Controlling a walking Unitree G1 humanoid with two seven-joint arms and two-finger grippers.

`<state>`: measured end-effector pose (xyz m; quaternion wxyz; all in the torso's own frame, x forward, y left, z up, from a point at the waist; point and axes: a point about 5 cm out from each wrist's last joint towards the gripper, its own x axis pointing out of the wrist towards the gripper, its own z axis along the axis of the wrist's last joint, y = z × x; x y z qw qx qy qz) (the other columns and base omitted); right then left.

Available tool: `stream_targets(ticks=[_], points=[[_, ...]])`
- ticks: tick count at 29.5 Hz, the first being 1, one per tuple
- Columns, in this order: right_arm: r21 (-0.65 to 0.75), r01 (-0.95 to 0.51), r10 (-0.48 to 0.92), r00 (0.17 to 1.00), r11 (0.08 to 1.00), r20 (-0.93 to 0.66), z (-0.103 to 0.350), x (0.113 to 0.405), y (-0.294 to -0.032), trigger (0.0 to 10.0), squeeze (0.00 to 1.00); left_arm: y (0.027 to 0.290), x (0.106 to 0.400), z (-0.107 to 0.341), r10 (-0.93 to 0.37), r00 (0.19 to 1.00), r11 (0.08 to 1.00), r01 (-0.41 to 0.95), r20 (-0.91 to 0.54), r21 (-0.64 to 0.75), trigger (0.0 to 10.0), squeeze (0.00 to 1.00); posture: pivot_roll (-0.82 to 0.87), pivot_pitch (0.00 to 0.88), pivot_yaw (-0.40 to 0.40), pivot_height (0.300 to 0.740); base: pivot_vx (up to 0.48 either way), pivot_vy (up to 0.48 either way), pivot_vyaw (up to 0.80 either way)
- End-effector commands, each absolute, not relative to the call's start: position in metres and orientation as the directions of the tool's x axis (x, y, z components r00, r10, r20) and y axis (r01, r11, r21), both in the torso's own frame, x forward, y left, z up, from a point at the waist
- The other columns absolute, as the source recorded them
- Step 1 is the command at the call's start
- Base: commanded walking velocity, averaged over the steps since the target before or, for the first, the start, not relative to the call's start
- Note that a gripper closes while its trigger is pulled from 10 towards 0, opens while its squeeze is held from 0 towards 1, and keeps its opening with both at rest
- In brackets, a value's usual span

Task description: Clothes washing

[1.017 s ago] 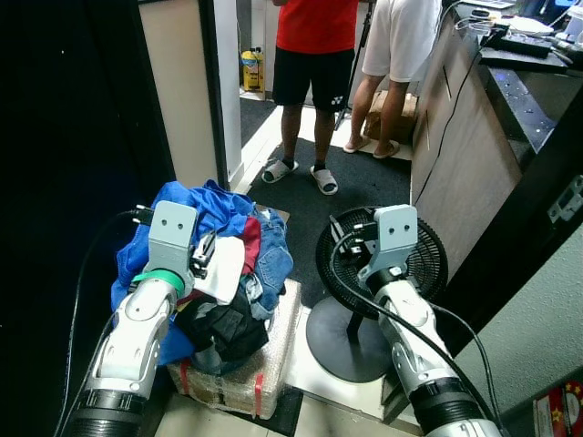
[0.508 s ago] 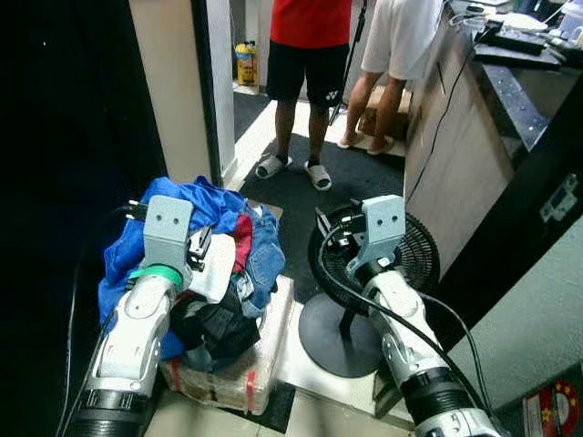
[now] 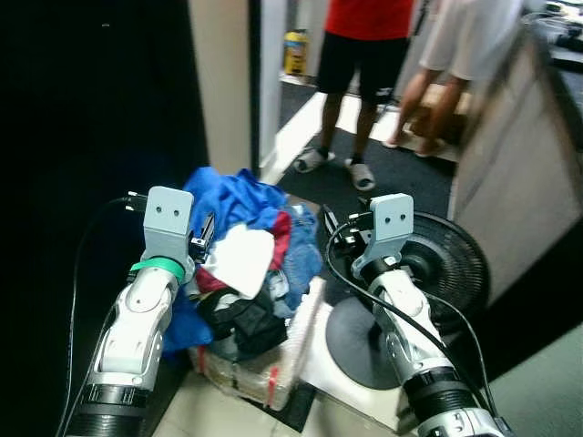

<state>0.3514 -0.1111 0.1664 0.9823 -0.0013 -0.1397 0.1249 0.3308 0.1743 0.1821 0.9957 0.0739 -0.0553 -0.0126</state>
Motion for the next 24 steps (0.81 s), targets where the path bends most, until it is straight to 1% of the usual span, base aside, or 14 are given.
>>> stream_targets(ticks=[1,24], points=[[-0.034,-0.245,0.244,0.930,0.969,0.273,0.1650,0.3498,-0.1113,10.0,0.00,0.1728,0.3303,0.1793,-0.041,0.994,0.989,0.026,0.102,0.148,10.0,0.00,0.10,0.057,-0.014,0.740,0.000,0.000,0.80],[-0.033,-0.261,0.260,0.927,0.965,0.272,0.1638,0.3491,-0.1110,10.0,0.00,0.1722,0.3320,0.1774,-0.050,0.994,0.989,0.036,0.095,0.145,10.0,0.00,0.09,0.044,-0.010,0.740,0.000,0.000,0.80]])
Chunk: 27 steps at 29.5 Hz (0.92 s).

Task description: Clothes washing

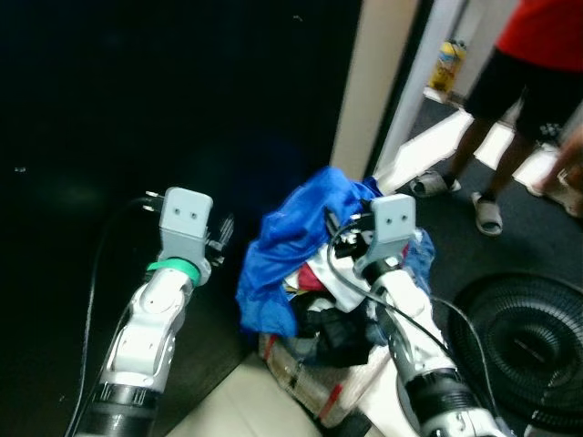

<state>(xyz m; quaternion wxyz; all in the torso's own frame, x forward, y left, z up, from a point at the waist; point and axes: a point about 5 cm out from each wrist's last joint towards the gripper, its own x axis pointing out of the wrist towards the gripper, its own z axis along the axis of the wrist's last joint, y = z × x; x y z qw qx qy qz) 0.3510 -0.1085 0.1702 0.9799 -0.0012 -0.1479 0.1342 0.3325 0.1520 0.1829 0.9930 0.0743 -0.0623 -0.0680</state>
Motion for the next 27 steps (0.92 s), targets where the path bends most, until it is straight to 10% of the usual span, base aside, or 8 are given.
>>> stream_targets(ticks=[1,27], points=[[-0.022,-0.261,0.257,0.930,0.965,0.264,0.1627,0.3490,-0.1110,10.0,0.00,0.1721,0.3324,0.1772,-0.051,0.994,0.989,0.037,0.094,0.142,10.0,0.00,0.09,0.044,-0.009,0.740,0.000,0.000,0.00],[-0.023,-0.226,0.224,0.941,0.974,0.253,0.1604,0.3482,-0.1161,10.0,0.00,0.1709,0.3340,0.1764,-0.063,0.994,0.989,0.050,0.090,0.138,10.0,0.00,0.09,0.054,-0.002,0.740,0.000,0.000,-0.26]])
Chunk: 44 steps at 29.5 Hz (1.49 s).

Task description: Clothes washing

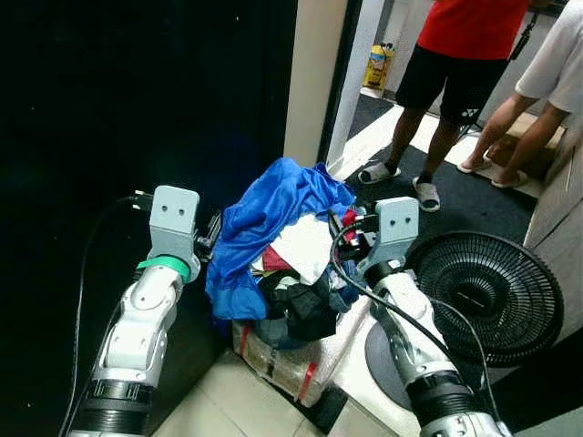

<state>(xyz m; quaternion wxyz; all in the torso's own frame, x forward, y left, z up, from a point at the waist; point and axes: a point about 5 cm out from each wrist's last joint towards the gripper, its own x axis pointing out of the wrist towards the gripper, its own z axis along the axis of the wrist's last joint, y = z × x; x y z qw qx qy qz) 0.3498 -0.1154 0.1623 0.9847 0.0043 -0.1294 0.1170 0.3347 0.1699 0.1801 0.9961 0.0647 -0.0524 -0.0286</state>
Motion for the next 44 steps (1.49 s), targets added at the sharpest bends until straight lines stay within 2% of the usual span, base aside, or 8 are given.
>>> stream_targets(ticks=[1,10,12,16,21,44], points=[[-0.023,-0.226,0.224,0.940,0.974,0.257,0.161,0.348,-0.116,10.0,0.00,0.171,0.334,0.177,-0.063,0.994,0.989,0.050,0.092,0.138,10.0,0.00,0.09,0.054,-0.003,0.740,0.000,0.000,0.00],[-0.026,-0.214,0.213,0.939,0.976,0.269,0.164,0.349,-0.117,10.0,0.00,0.167,0.336,0.181,-0.077,0.991,0.988,0.061,0.112,0.139,10.0,0.00,0.09,0.054,-0.003,0.740,0.279,0.230,0.00],[0.005,-0.215,0.207,0.946,0.977,0.249,0.161,0.350,-0.118,10.0,0.00,0.166,0.336,0.181,-0.078,0.991,0.988,0.062,0.112,0.138,10.0,0.00,0.09,0.055,-0.003,0.740,0.377,0.296,-0.80],[-0.020,-0.208,0.206,0.945,0.978,0.255,0.162,0.349,-0.120,10.0,0.00,0.165,0.337,0.180,-0.079,0.991,0.988,0.063,0.111,0.137,10.0,0.00,0.09,0.056,-0.003,0.740,0.382,0.290,-0.80],[-0.031,-0.203,0.204,0.944,0.979,0.259,0.162,0.349,-0.121,10.0,0.00,0.165,0.337,0.180,-0.076,0.991,0.990,0.062,0.107,0.130,10.0,0.00,0.08,0.056,-0.002,0.740,0.354,0.173,-0.21],[-0.088,-0.206,0.222,0.943,0.974,0.248,0.158,0.348,-0.120,10.0,0.00,0.158,0.337,0.176,-0.120,0.988,0.985,0.107,0.093,0.135,10.0,0.00,0.08,0.056,-0.001,0.740,0.000,0.000,0.00]])
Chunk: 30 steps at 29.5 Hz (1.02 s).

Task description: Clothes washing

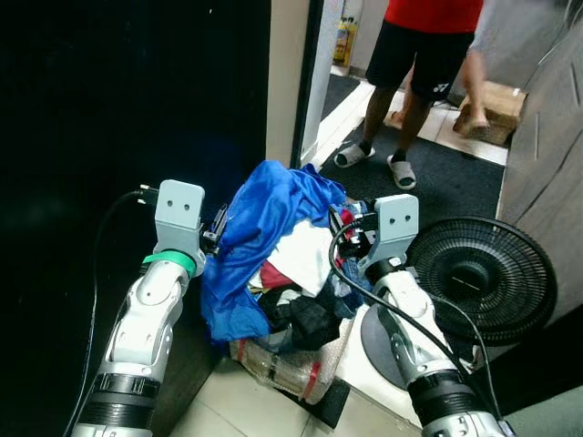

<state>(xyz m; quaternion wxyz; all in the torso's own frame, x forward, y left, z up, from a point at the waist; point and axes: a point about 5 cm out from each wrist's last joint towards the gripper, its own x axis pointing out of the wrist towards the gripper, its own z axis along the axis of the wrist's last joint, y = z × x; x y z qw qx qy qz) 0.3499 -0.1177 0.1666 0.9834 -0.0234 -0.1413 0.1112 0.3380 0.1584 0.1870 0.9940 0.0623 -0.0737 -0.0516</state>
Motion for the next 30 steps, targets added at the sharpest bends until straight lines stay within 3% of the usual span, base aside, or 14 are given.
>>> stream_targets(ticks=[1,30], points=[[-0.097,-0.208,0.226,0.942,0.973,0.247,0.157,0.348,-0.120,10.0,0.00,0.157,0.338,0.173,-0.124,0.988,0.984,0.111,0.088,0.136,10.0,0.00,0.08,0.058,-0.002,0.740,0.000,0.000,0.00],[-0.165,-0.276,0.309,0.922,0.947,0.233,0.172,0.368,-0.112,10.0,0.00,0.138,0.337,0.168,-0.138,0.986,0.987,0.129,0.096,0.092,10.0,0.00,0.10,0.138,-0.076,0.740,0.000,0.000,0.00]])
